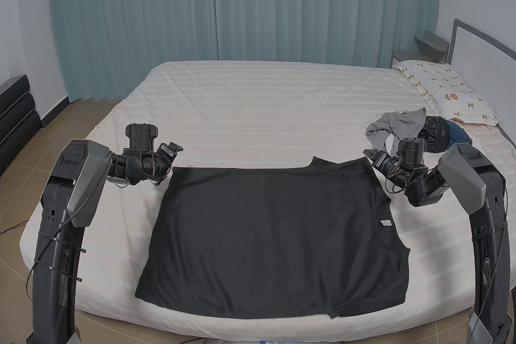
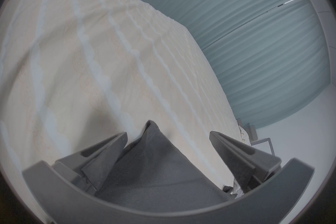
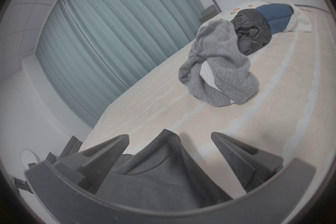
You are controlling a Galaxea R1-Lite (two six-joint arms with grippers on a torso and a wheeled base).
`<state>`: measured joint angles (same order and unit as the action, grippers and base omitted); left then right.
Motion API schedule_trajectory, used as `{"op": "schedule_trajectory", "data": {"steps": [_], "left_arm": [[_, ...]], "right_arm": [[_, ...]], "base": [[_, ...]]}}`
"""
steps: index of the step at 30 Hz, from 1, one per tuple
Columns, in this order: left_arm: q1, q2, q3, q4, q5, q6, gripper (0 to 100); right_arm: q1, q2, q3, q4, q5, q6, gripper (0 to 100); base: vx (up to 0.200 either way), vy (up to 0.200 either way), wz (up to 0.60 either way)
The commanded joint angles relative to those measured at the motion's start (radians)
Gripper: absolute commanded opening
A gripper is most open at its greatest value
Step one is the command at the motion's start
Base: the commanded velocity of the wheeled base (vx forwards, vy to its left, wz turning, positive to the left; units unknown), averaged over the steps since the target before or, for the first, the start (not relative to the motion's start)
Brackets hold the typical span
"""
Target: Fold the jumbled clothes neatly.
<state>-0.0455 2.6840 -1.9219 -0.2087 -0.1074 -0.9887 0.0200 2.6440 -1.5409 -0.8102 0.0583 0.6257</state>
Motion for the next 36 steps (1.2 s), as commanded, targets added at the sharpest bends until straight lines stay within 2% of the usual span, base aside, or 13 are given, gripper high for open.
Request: {"op": "schedule_trajectory", "data": {"steps": [1,6,13,17,18,19,24,30,36], "left_arm": [[0.023,-0.101,0.047,0.002,-0.001,-0.001,100],[0.056,-0.306,0.304,0.002,-0.035,0.055,100],[0.044,-0.526,0.684,-0.028,-0.109,0.079,100],[0.033,-0.619,0.891,-0.101,-0.12,0.078,100],[0.033,-0.619,0.891,-0.101,-0.12,0.078,100],[0.033,-0.659,0.991,-0.141,-0.13,0.076,100],[0.019,-0.722,1.183,-0.213,-0.136,0.079,100],[-0.023,-0.803,1.367,-0.307,-0.156,0.079,100],[-0.033,-0.793,1.426,-0.345,-0.167,0.081,100]], "right_arm": [[-0.026,-0.165,0.14,-0.003,0.034,0.009,100],[-0.015,-0.392,0.493,-0.006,0.061,0.009,100],[0.04,-0.615,0.886,-0.066,0.061,0.014,100],[0.118,-0.713,1.093,-0.112,0.031,0.011,100],[0.118,-0.713,1.093,-0.112,0.031,0.011,100],[0.15,-0.754,1.168,-0.126,-0.003,0.022,100],[0.178,-0.773,1.225,-0.153,-0.018,0.107,100],[0.186,-0.791,1.332,-0.176,-0.021,0.109,100],[0.176,-0.806,1.391,-0.253,-0.018,0.107,100]], "base": [[0.0,0.0,0.0],[0.0,0.0,0.0],[0.0,0.0,0.0],[0.0,0.0,0.0],[0.0,0.0,0.0],[0.0,0.0,0.0],[-0.04,0.0,0.0],[-0.2,0.0,0.0],[-0.2,0.0,0.0]]}}
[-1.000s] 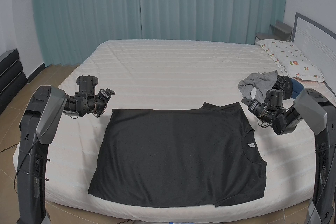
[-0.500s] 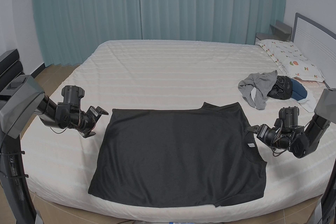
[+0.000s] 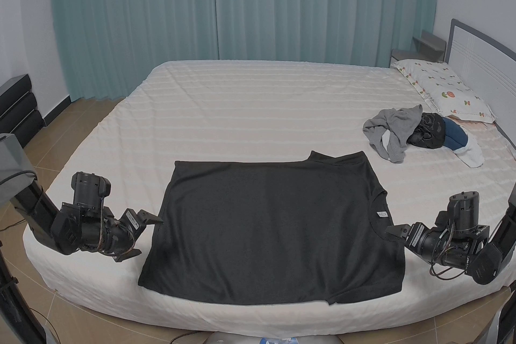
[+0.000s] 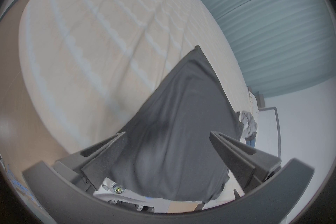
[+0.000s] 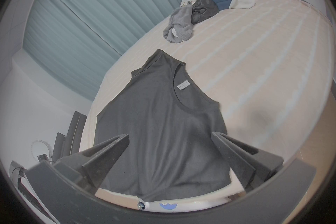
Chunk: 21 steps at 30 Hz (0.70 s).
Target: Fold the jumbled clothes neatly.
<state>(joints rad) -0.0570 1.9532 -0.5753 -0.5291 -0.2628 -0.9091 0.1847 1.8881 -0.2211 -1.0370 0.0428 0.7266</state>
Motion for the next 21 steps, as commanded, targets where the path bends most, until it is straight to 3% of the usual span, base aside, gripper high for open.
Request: {"op": "schedule_trajectory", "data": {"steps": [1,5,10,17,21], "left_arm": [[-0.021,-0.062,0.08,-0.025,-0.012,0.001,100],[-0.02,-0.025,0.088,-0.026,-0.006,0.003,100],[-0.021,0.032,0.088,-0.035,0.0,0.007,100],[-0.021,0.115,0.153,-0.193,0.034,0.111,100],[-0.024,0.164,0.192,-0.325,0.045,0.127,100]], "right_arm": [[0.012,-0.05,0.071,-0.026,-0.003,0.007,100],[0.01,0.0,0.072,-0.028,-0.003,0.014,100],[0.009,0.032,0.072,-0.029,-0.004,0.016,100],[0.01,0.059,0.071,-0.031,-0.006,0.017,100],[0.015,0.068,0.072,-0.048,-0.003,0.017,100]], "base": [[-0.2,0.0,0.0],[-0.2,0.0,0.0],[0.0,0.0,0.0],[0.0,0.0,0.0],[0.0,0.0,0.0]]}}
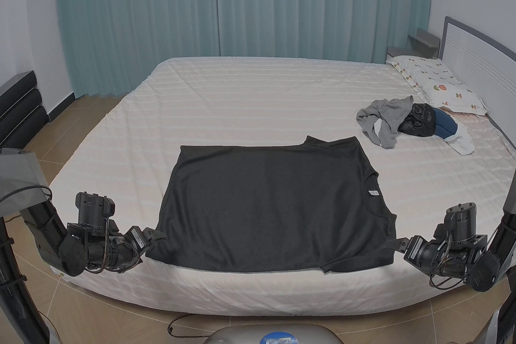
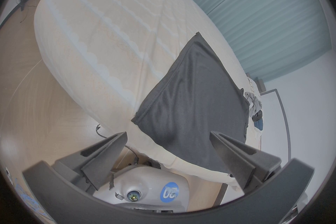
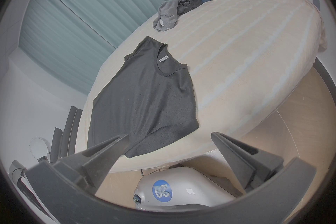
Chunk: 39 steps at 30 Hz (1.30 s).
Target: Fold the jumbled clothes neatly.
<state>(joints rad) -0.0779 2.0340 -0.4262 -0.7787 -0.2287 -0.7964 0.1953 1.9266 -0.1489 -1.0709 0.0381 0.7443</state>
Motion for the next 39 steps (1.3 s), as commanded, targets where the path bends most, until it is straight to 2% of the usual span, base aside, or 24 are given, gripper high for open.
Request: {"op": "schedule_trajectory", "data": {"steps": [1,9,17,21,22,30,39], "left_arm": [[-0.005,0.094,0.044,-0.105,0.012,0.013,100],[-0.022,0.126,0.023,-0.145,0.02,0.013,100],[-0.072,0.196,-0.009,-0.16,0.146,0.068,100],[-0.074,0.199,-0.025,-0.159,0.15,0.066,100],[-0.072,0.199,-0.028,-0.159,0.152,0.065,0],[-0.056,0.192,0.02,-0.155,0.17,0.062,0],[-0.056,0.137,0.09,-0.155,0.172,0.062,0]], "right_arm": [[0.004,0.032,0.0,-0.02,0.002,0.0,100],[0.003,0.045,0.0,-0.061,0.002,0.0,100],[0.003,0.075,0.0,-0.093,0.0,-0.002,100],[0.003,0.095,0.008,-0.129,0.0,-0.002,100],[0.003,0.101,0.011,-0.138,0.0,-0.002,100],[0.003,0.123,0.02,-0.221,-0.015,-0.005,100],[-0.005,0.138,0.014,-0.216,-0.01,-0.014,100]], "base": [[0.0,0.0,0.0],[0.0,0.0,0.0],[0.0,0.0,0.0],[0.0,0.0,0.0],[0.0,0.0,0.0],[0.0,0.0,0.0],[0.0,0.0,0.0]]}}
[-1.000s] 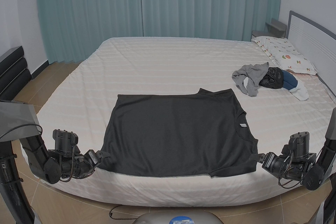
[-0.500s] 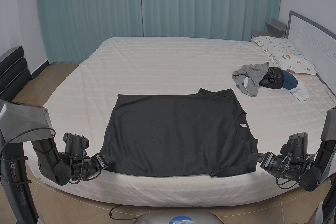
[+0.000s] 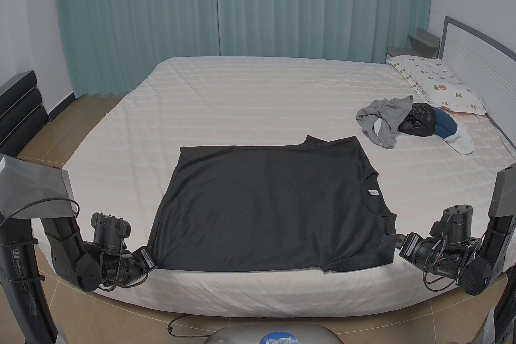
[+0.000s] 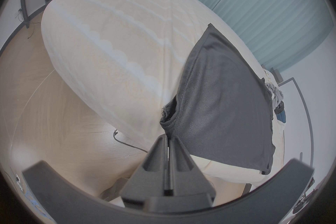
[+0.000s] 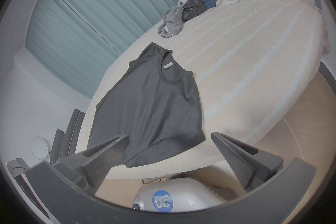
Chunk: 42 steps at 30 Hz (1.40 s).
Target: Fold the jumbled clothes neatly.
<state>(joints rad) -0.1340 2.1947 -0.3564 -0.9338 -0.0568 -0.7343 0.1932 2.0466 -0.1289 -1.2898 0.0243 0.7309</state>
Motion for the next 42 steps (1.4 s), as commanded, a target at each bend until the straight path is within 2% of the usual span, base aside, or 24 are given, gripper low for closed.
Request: {"op": "schedule_trajectory", "data": {"steps": [1,7,10,23,33,34,42], "left_arm": [[0.002,-0.024,0.02,0.0,0.003,-0.001,0],[0.013,-0.032,0.02,-0.002,0.003,0.001,0],[0.016,-0.043,0.017,-0.002,-0.001,-0.007,0],[0.031,-0.052,-0.003,-0.003,-0.012,-0.028,0],[0.031,-0.061,-0.003,-0.003,-0.012,-0.028,0],[0.033,-0.064,-0.003,-0.003,-0.012,-0.028,0],[0.031,-0.069,-0.003,-0.003,-0.012,-0.03,0]], "right_arm": [[-0.003,0.033,-0.011,0.001,-0.003,-0.001,100],[-0.02,0.052,-0.035,0.007,-0.003,-0.041,100],[-0.046,0.101,-0.124,0.053,-0.001,-0.087,100],[-0.047,0.13,-0.33,0.316,-0.003,-0.088,100],[-0.051,0.187,-0.356,0.328,-0.004,-0.091,100],[-0.054,0.196,-0.36,0.328,-0.006,-0.096,0],[-0.069,0.213,-0.402,0.33,-0.014,-0.102,0]], "base": [[0.0,0.0,0.0],[0.0,0.0,0.0],[0.0,0.0,0.0],[0.0,0.0,0.0],[0.0,0.0,0.0],[0.0,0.0,0.0],[0.0,0.0,0.0]]}}
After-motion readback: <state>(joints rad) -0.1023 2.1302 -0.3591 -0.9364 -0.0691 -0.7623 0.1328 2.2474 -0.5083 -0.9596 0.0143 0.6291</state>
